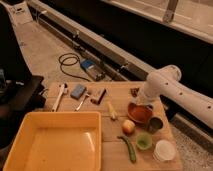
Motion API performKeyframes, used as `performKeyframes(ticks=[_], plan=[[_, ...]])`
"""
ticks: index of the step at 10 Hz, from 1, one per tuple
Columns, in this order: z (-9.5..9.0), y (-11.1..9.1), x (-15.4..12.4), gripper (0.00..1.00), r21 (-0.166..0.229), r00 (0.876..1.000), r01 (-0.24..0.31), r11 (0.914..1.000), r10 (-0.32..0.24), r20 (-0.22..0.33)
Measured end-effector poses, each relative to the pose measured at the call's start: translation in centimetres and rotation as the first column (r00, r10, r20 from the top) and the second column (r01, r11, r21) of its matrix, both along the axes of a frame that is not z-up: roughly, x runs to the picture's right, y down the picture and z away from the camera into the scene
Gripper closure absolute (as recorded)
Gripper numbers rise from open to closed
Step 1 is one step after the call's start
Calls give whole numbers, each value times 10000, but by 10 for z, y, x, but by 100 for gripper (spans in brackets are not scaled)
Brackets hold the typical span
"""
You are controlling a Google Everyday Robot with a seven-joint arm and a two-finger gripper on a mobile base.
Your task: Place towel in plastic cup
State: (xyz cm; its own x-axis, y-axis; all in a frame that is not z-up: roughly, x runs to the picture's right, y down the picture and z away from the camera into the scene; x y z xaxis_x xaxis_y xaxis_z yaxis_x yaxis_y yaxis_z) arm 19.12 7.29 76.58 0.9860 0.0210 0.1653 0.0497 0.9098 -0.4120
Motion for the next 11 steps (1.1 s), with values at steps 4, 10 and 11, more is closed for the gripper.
performKeyframes(ticks=[4, 10, 11], plan=[[-29, 38, 19, 100, 6, 9995, 75, 10000, -75, -315], [-54, 88, 18, 100, -354, 9998, 156, 9993, -154, 83], [-54, 91, 15, 100, -426, 9995, 241, 9988, -232, 212]])
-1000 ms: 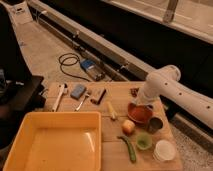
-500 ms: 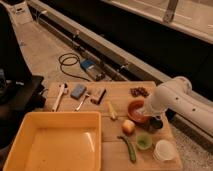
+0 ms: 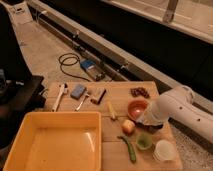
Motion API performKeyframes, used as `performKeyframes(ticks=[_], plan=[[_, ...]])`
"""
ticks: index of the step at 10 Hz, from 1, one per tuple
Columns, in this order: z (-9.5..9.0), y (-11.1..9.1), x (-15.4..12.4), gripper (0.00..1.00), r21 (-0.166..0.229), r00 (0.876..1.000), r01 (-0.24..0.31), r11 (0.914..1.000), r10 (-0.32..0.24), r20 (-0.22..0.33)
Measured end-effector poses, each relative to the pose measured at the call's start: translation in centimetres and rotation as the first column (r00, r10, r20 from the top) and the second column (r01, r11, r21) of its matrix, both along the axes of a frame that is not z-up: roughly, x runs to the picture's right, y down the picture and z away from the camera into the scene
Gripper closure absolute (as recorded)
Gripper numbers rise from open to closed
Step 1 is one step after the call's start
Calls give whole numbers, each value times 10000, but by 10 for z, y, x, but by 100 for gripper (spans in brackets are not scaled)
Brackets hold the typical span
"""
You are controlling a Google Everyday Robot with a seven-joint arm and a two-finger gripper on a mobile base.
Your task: Place towel in plastic cup
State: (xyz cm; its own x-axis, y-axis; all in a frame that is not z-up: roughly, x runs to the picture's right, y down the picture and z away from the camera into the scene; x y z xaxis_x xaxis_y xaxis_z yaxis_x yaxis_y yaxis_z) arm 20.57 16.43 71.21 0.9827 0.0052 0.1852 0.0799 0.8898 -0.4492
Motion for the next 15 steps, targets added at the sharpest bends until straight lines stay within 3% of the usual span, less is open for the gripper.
performKeyframes(ticks=[4, 8, 12, 15], plan=[[-14, 19, 1, 100, -332, 9993, 186, 9993, -175, 344], [-36, 45, 21, 100, -624, 9999, -24, 9980, 34, 168], [-35, 65, 35, 100, -1214, 9999, -124, 9925, 119, -50], [-36, 73, 35, 100, -1355, 9999, -149, 9907, 153, 19]])
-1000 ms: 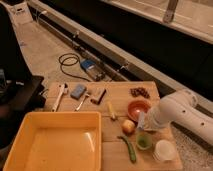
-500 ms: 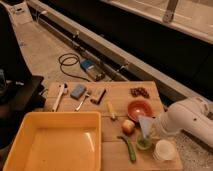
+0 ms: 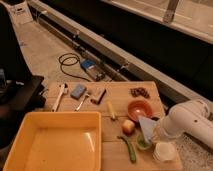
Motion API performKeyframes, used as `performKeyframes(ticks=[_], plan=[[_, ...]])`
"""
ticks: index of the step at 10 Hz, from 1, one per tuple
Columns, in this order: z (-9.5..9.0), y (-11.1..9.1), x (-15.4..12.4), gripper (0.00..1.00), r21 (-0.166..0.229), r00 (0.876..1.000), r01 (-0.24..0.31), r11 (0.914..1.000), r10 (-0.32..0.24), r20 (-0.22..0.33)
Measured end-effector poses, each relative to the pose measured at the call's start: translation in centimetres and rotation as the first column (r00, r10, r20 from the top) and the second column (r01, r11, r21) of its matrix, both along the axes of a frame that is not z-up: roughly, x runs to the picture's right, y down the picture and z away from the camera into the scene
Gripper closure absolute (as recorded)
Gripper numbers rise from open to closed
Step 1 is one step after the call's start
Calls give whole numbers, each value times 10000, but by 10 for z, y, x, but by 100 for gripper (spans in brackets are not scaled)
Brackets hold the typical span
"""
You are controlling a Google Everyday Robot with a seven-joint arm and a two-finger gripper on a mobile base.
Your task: Place towel in plastic cup
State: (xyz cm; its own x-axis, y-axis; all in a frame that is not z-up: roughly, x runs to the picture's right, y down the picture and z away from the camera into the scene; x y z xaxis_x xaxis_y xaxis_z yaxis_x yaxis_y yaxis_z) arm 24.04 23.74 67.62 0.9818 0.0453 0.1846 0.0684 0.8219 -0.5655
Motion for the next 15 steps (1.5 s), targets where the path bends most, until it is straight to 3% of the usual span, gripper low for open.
performKeyframes(ticks=[8, 13, 15], plan=[[-16, -1, -32, 100, 241, 9972, 163, 9996, -181, 726], [-18, 10, -37, 100, -127, 9953, 170, 9998, -157, 953], [-18, 18, -33, 100, -458, 9964, 146, 9988, -107, 842]])
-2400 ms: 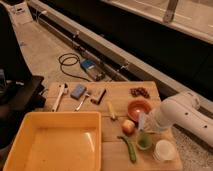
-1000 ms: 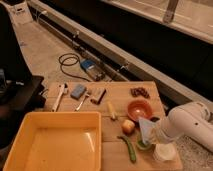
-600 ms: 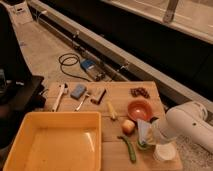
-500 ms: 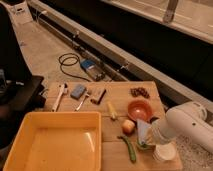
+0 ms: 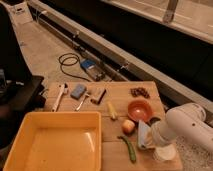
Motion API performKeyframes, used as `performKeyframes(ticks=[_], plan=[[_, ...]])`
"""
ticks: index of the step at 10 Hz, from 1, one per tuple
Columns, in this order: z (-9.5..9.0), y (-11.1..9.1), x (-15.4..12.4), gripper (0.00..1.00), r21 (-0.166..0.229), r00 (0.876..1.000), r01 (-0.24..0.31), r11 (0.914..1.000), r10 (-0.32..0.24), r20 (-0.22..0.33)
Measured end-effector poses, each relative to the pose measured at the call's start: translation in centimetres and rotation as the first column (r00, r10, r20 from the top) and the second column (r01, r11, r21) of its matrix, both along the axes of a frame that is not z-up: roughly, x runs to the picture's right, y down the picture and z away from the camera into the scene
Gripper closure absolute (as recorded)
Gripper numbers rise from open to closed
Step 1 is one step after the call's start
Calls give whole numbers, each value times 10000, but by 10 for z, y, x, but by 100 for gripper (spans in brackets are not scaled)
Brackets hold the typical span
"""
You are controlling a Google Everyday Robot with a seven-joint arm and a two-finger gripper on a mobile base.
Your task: Place towel in plastic cup
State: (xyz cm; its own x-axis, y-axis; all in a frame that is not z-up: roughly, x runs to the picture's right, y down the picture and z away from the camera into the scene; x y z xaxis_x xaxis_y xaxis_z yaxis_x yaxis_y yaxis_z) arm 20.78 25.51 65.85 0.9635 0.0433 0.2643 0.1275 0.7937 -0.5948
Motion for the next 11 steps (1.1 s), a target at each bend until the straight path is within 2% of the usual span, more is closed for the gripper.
performKeyframes(ticks=[2, 3, 10, 11], plan=[[2, 3, 1, 100, -221, 10000, 37, 9997, -37, -40], [1, 4, 2, 93, -220, 10000, 6, 9998, -8, -70], [2, 3, 1, 26, -206, 10000, 24, 9998, -25, -44], [2, 3, 1, 21, -205, 10000, 27, 9998, -28, -41]])
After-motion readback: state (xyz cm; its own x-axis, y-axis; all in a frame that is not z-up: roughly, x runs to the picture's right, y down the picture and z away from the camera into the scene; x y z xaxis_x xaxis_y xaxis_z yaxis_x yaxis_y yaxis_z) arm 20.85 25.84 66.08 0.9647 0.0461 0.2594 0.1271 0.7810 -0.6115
